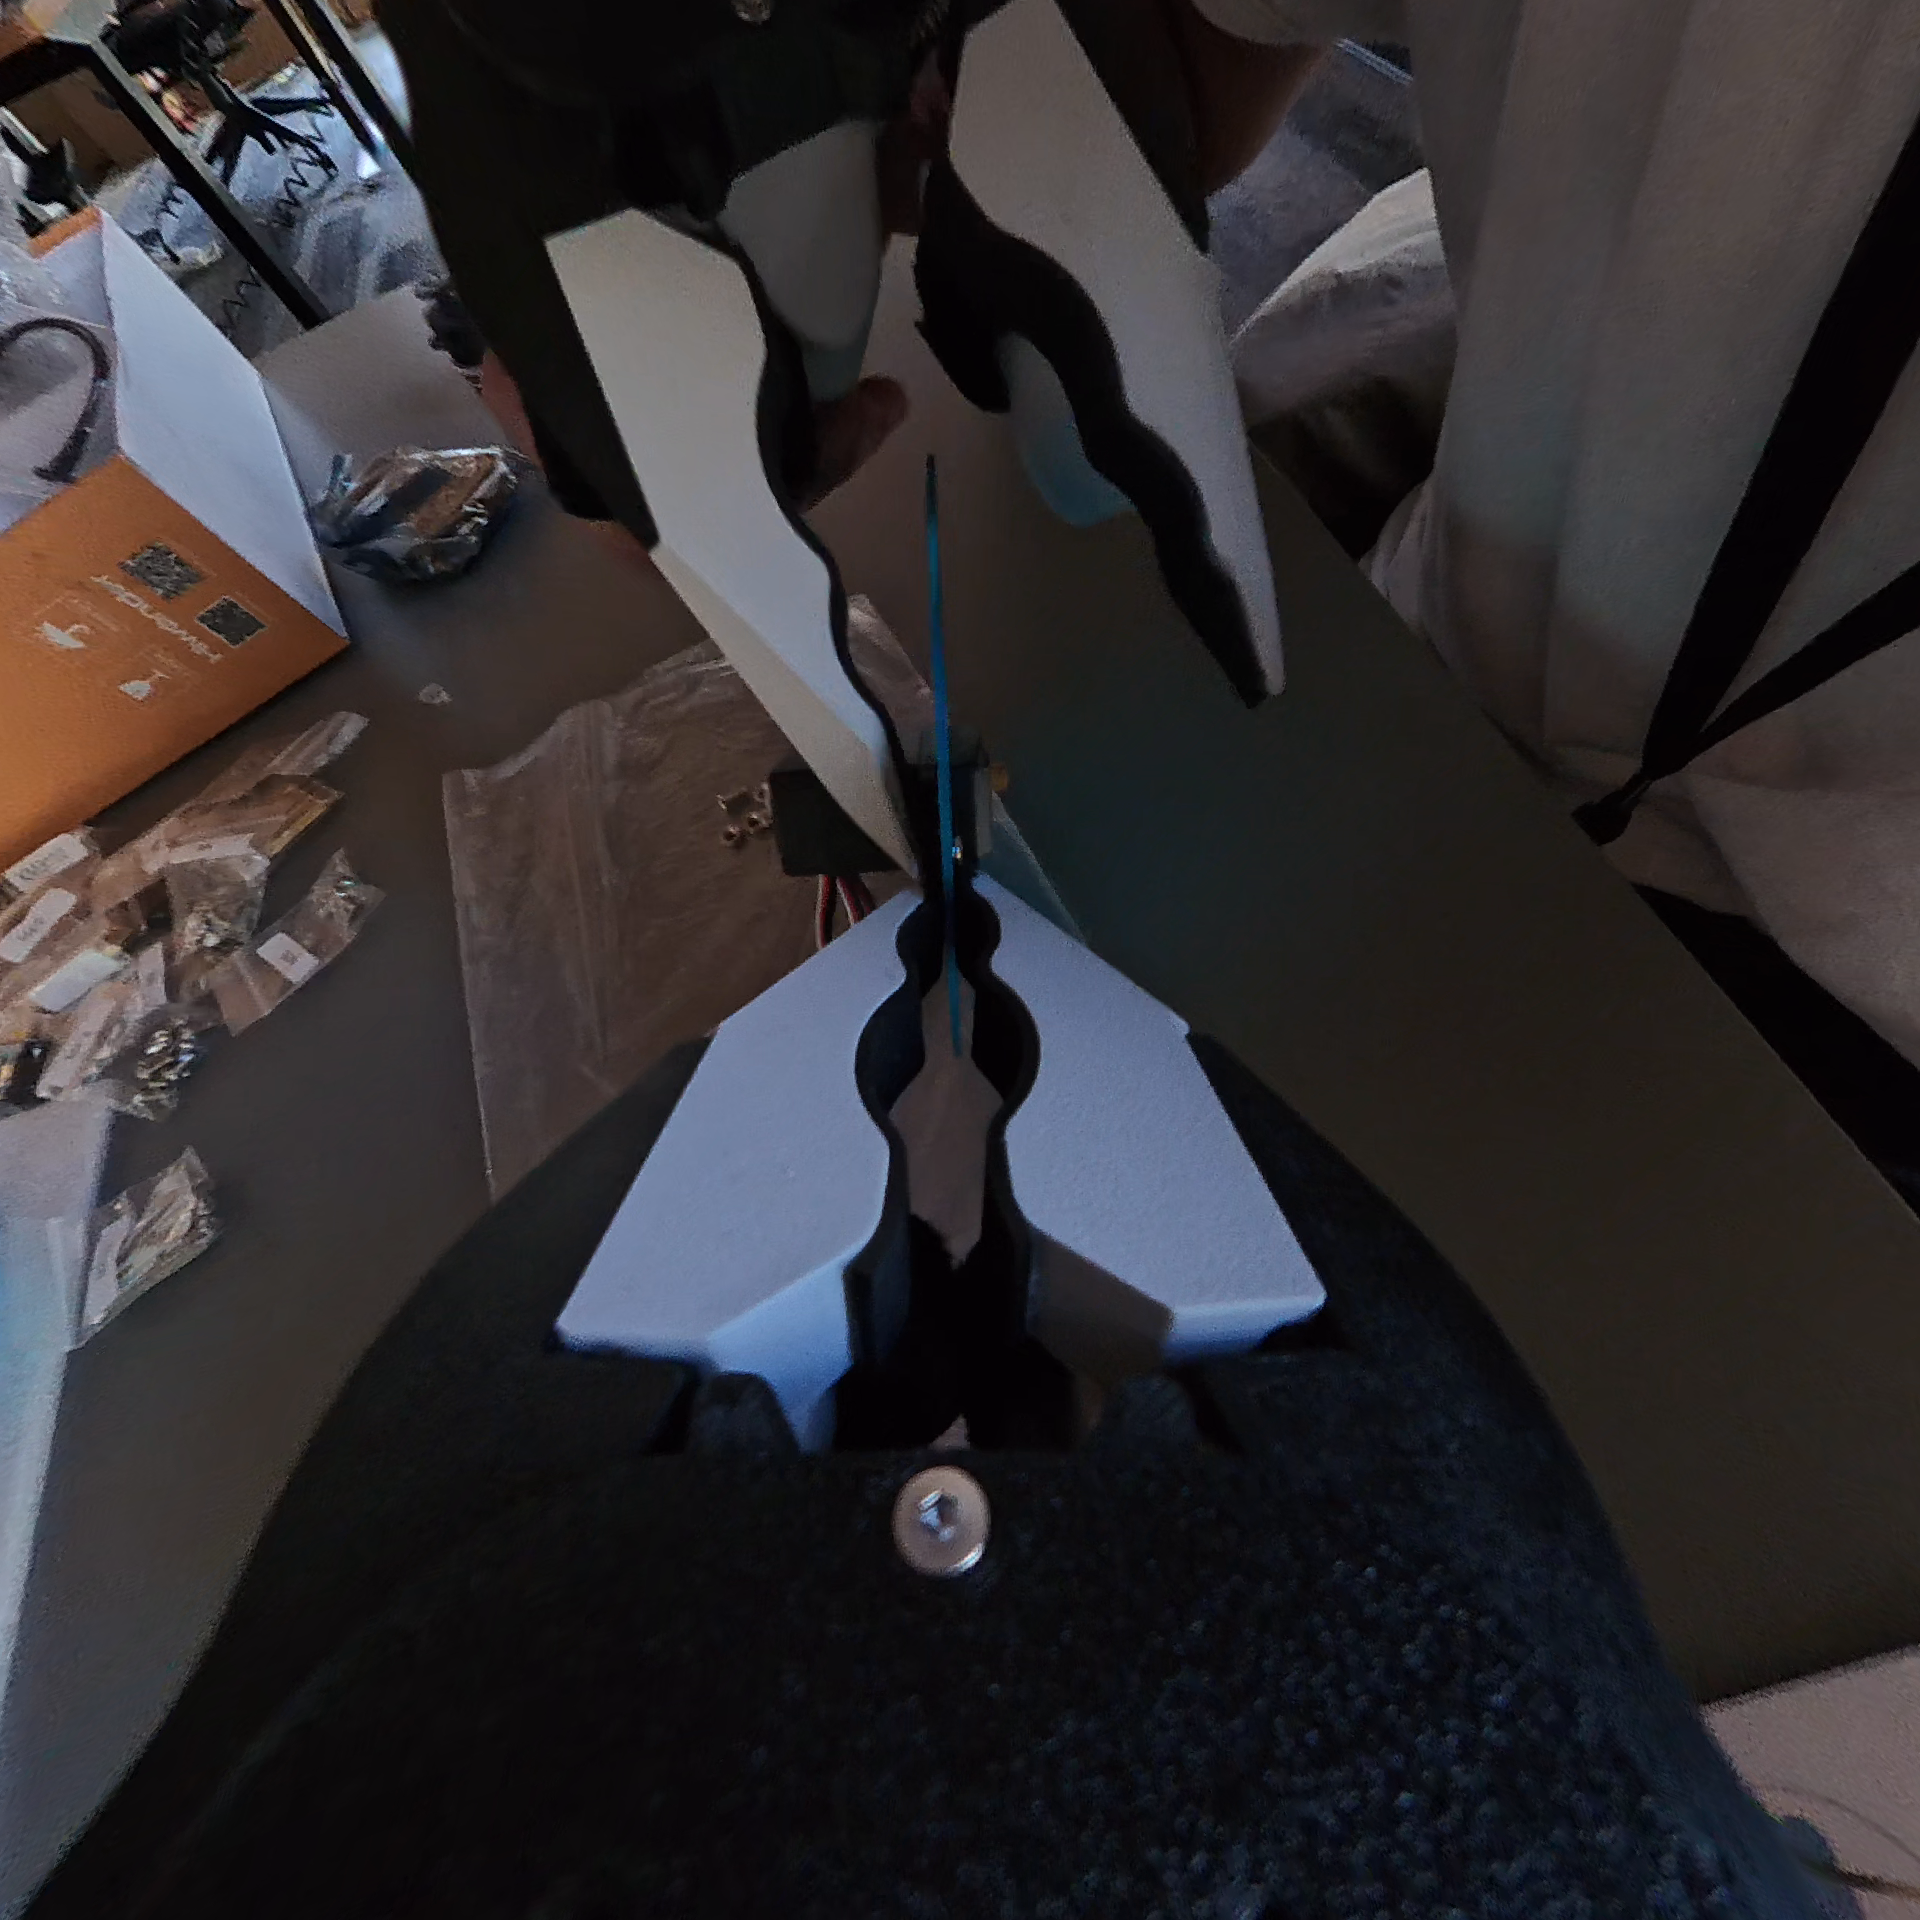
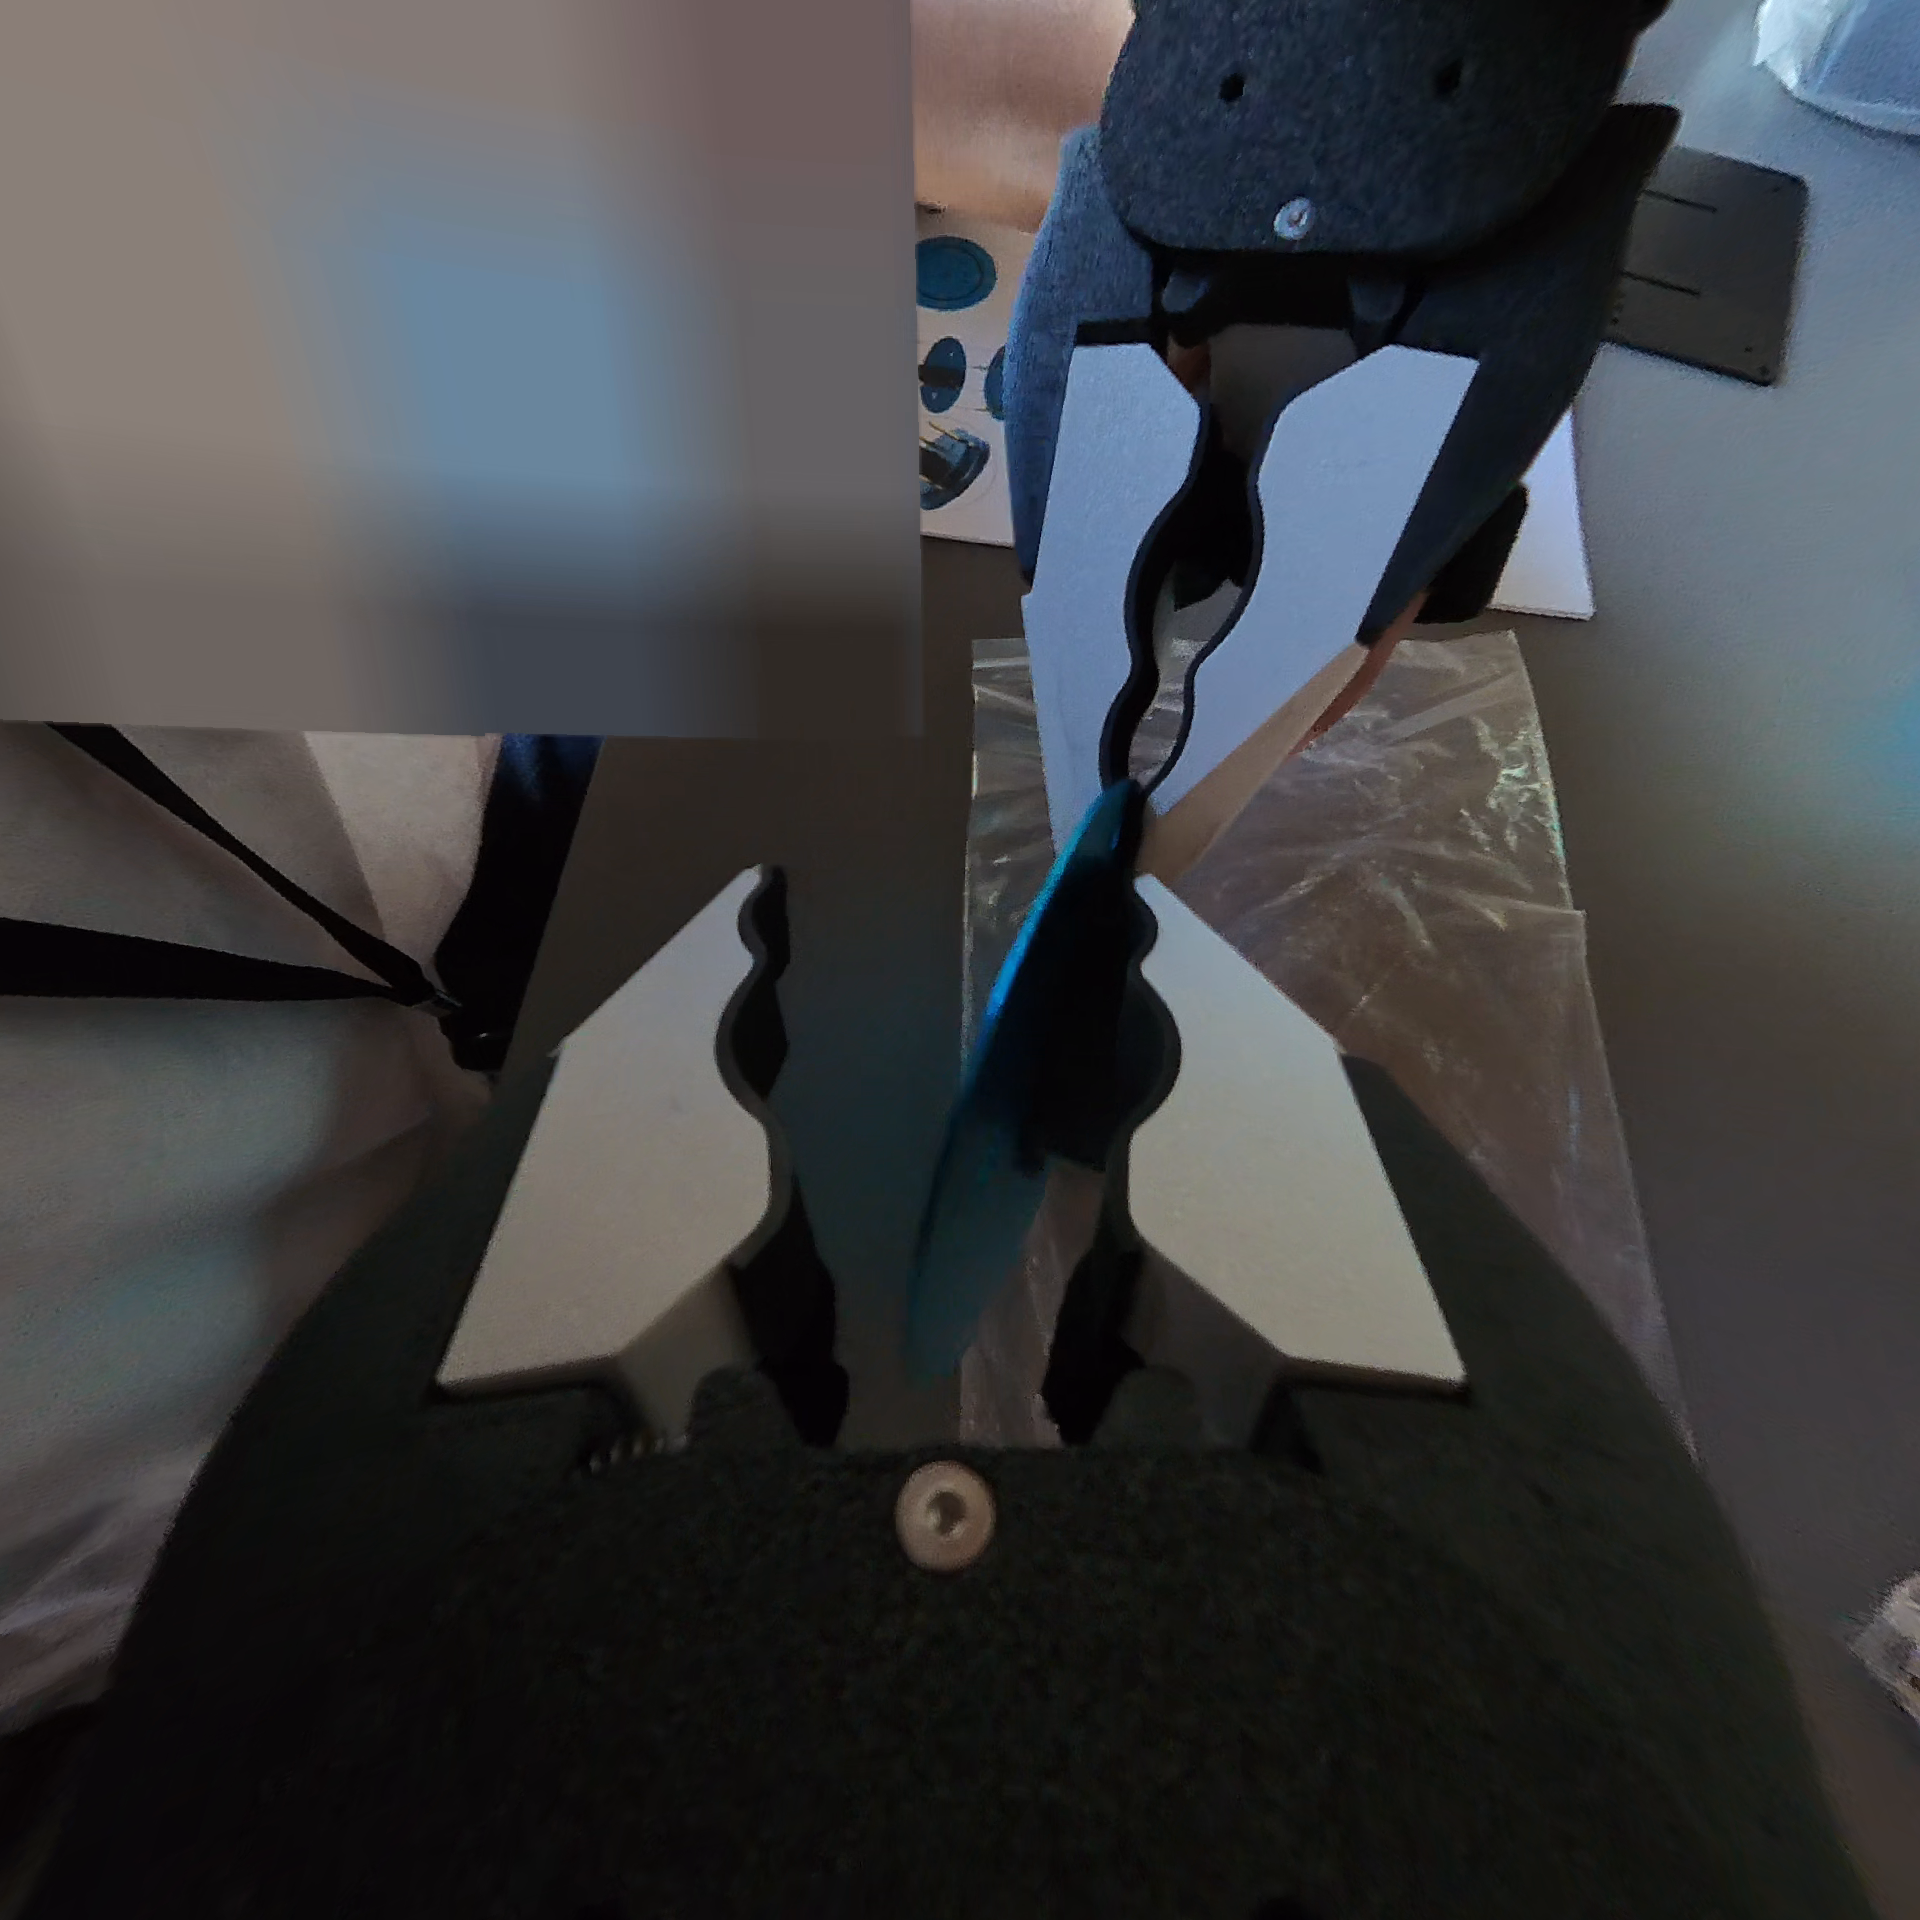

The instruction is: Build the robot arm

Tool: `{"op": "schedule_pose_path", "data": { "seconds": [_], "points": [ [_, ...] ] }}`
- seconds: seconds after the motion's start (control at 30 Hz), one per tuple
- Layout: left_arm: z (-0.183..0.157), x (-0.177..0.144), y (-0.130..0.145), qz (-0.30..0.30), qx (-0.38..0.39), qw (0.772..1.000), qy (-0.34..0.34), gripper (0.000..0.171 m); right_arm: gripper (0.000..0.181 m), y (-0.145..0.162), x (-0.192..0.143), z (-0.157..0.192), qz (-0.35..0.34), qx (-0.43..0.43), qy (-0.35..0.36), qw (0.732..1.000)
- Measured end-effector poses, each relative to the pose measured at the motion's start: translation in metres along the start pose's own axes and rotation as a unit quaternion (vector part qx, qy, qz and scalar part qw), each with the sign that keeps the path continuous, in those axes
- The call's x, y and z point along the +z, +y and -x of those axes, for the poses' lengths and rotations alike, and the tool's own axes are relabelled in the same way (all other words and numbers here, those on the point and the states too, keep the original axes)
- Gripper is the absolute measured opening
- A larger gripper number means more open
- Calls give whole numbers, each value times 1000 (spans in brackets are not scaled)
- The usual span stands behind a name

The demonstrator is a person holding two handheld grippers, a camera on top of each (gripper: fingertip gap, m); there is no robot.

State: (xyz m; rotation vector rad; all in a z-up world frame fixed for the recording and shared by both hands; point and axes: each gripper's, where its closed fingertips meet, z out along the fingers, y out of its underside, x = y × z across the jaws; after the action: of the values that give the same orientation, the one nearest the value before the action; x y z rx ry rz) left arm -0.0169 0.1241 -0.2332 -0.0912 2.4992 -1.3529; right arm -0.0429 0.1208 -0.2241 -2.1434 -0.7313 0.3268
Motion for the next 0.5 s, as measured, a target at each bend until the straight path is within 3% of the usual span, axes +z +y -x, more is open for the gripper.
{"op": "schedule_pose_path", "data": {
  "seconds": [0.3, 0.5],
  "points": [
    [0, 0, 0, 0, -1, 1000, -2, 1, 58, -7, -16, -7, -9, -2, 16, 1000],
    [0, 1, -1, 3, 1, 1000, -2, 1, 57, 0, -6, -1, 8, -6, 2, 1000]
  ]
}}
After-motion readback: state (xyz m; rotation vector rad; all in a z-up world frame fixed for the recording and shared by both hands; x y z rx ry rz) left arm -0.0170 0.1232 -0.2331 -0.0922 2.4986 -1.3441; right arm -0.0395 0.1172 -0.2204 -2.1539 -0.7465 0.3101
